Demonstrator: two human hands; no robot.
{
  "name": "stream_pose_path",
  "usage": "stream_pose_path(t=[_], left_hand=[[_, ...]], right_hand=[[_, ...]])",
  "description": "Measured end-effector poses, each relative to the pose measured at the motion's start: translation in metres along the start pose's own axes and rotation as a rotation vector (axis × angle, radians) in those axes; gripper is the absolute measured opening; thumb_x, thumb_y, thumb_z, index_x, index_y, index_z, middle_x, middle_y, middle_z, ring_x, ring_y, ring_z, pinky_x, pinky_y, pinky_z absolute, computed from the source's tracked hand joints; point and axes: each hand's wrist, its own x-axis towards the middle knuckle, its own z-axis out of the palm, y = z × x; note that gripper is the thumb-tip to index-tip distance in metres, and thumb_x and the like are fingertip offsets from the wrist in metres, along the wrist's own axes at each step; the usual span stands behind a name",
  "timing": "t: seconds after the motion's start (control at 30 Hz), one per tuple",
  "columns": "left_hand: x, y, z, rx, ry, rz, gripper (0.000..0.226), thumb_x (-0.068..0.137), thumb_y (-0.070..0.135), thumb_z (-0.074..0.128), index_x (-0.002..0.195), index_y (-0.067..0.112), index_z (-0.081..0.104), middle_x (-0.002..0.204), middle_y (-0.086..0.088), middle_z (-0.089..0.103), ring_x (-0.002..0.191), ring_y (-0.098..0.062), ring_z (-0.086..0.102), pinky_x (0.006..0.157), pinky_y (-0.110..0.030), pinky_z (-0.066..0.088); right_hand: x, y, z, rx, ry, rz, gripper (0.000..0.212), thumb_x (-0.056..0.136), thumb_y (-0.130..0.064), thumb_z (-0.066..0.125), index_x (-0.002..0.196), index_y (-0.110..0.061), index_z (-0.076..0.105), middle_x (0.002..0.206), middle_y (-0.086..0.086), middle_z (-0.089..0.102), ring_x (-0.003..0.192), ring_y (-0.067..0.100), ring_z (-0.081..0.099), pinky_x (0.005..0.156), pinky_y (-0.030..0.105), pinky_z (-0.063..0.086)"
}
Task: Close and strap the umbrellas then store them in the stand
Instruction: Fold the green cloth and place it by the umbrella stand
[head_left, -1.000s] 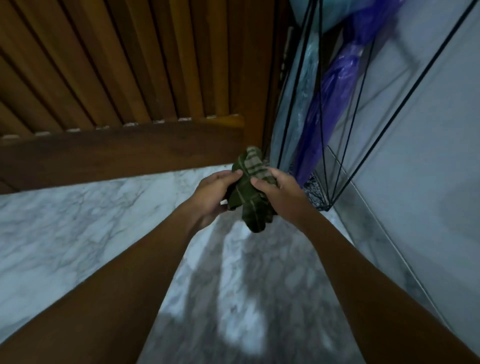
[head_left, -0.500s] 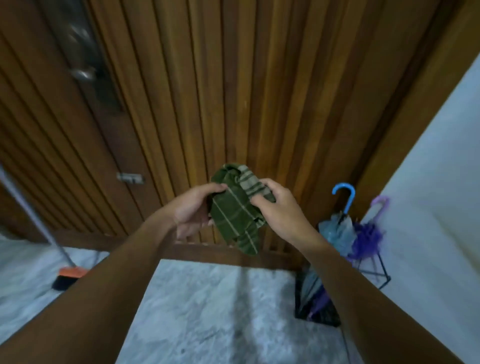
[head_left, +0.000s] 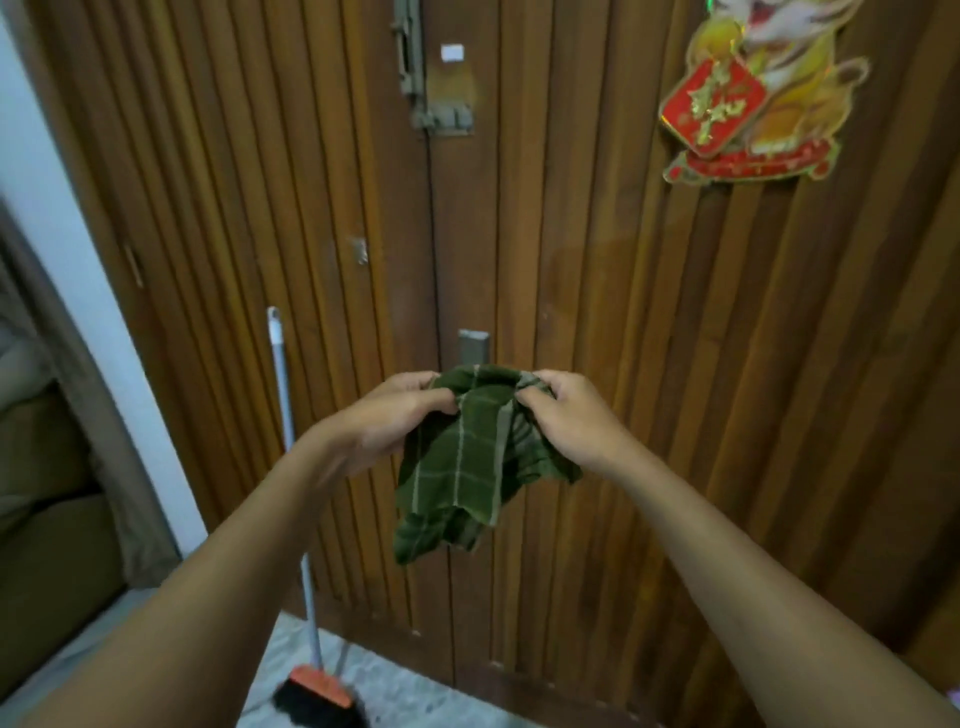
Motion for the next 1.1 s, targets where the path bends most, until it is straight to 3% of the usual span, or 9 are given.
stream_pose_path(t=[0.13,0.27,0.4,0.53,0.67,0.77,0.9,1.03,1.1], left_hand=[[0.000,0.005,-0.054,0.017,0.094,0.056,0.021,0.089,0.025,0.067,0.106,0.013,0.064,0.102,-0.008,0.075,0.096,-0.023,0.072,0.089,-0.041,0.057],[0.011,0.005,-0.105,0.033,0.241,0.124,0.027,0.088,0.032,0.069,0.109,0.017,0.065,0.098,-0.005,0.076,0.088,-0.017,0.074,0.074,-0.029,0.059],[0.051,-0.001,-0.158,0.084,0.424,0.168,0.016,0.091,0.028,0.066,0.106,0.021,0.066,0.096,-0.002,0.074,0.084,-0.013,0.073,0.067,-0.025,0.058],[0.106,-0.010,-0.205,0.051,0.445,0.237,0.020,0.090,0.021,0.067,0.108,0.023,0.057,0.098,-0.005,0.070,0.073,-0.011,0.073,0.057,-0.022,0.056],[0.175,-0.018,-0.246,0.007,0.430,0.310,0.021,0.092,0.017,0.063,0.101,0.031,0.051,0.107,-0.010,0.067,0.085,-0.023,0.073,0.065,-0.035,0.061],[0.220,-0.019,-0.265,0.018,0.500,0.353,0.015,0.093,0.015,0.062,0.098,0.024,0.051,0.103,-0.009,0.066,0.087,-0.024,0.071,0.070,-0.040,0.062],[0.274,-0.020,-0.286,0.099,0.609,0.426,0.009,0.092,0.016,0.064,0.093,0.019,0.055,0.095,0.001,0.064,0.085,-0.013,0.065,0.066,-0.028,0.059],[0.321,-0.017,-0.293,0.223,0.725,0.551,0.010,0.090,0.018,0.066,0.090,0.025,0.059,0.100,0.005,0.054,0.085,0.002,0.050,0.069,-0.005,0.039],[0.334,-0.023,-0.293,0.257,0.736,0.549,0.006,0.091,0.026,0.065,0.095,0.027,0.062,0.100,0.006,0.049,0.085,0.000,0.050,0.066,-0.005,0.035]], right_hand=[[0.042,-0.036,0.026,0.010,-0.052,-0.109,0.020,0.097,-0.032,0.059,0.112,-0.021,0.067,0.109,-0.004,0.071,0.092,0.011,0.069,0.076,0.026,0.057],[0.088,-0.058,0.059,0.012,-0.048,-0.232,0.016,0.091,-0.037,0.067,0.101,-0.025,0.070,0.096,-0.008,0.073,0.087,0.007,0.070,0.073,0.024,0.056],[0.151,-0.063,0.095,-0.046,-0.030,-0.273,0.013,0.095,-0.024,0.065,0.102,-0.019,0.074,0.097,-0.003,0.073,0.088,0.013,0.069,0.074,0.029,0.056],[0.224,-0.057,0.127,-0.087,0.034,-0.355,0.016,0.095,-0.012,0.062,0.094,-0.028,0.062,0.100,-0.007,0.064,0.092,0.014,0.061,0.072,0.028,0.050],[0.295,-0.046,0.152,-0.158,0.148,-0.393,0.031,0.095,-0.016,0.061,0.080,-0.042,0.053,0.097,-0.017,0.059,0.092,0.012,0.060,0.079,0.043,0.054],[0.330,-0.045,0.168,-0.248,0.258,-0.397,0.028,0.096,-0.020,0.060,0.084,-0.046,0.060,0.102,-0.020,0.057,0.086,0.006,0.060,0.068,0.034,0.053],[0.372,-0.053,0.181,-0.400,0.350,-0.369,0.025,0.097,-0.021,0.060,0.099,-0.042,0.073,0.104,-0.020,0.058,0.066,0.002,0.053,0.050,0.018,0.034],[0.402,-0.068,0.190,-0.493,0.474,-0.347,0.021,0.097,-0.022,0.057,0.108,-0.036,0.070,0.099,-0.015,0.057,0.075,0.005,0.057,0.060,0.023,0.043],[0.405,-0.069,0.199,-0.512,0.508,-0.321,0.020,0.097,-0.021,0.056,0.112,-0.029,0.067,0.100,-0.010,0.060,0.076,0.012,0.059,0.064,0.029,0.047]])
